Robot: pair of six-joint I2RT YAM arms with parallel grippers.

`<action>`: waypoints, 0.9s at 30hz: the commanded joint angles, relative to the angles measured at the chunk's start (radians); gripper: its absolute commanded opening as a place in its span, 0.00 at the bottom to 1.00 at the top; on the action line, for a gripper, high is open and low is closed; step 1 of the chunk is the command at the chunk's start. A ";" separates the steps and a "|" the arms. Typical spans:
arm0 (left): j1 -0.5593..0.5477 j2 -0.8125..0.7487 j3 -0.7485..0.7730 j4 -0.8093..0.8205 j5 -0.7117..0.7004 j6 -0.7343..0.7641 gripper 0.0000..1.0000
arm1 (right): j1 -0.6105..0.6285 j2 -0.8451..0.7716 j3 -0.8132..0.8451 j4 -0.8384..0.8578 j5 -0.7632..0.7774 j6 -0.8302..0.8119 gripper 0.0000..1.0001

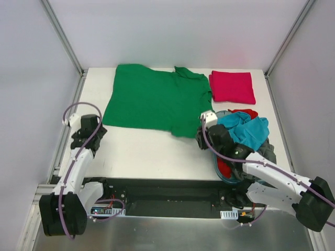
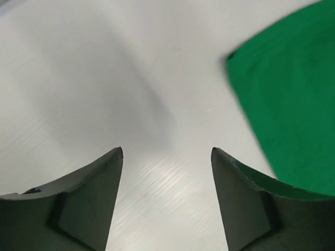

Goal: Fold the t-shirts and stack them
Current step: Flatten out the tshirt

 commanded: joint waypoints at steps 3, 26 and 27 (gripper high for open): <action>0.009 -0.142 -0.019 -0.268 -0.209 -0.241 0.90 | 0.077 -0.105 -0.125 -0.041 -0.023 0.268 0.55; 0.009 0.809 0.582 -0.138 0.504 0.068 0.99 | 0.014 0.686 0.492 -0.218 -0.175 0.143 0.96; 0.009 0.841 0.594 -0.146 0.501 0.072 0.99 | 0.014 0.709 0.499 -0.221 -0.183 0.132 0.96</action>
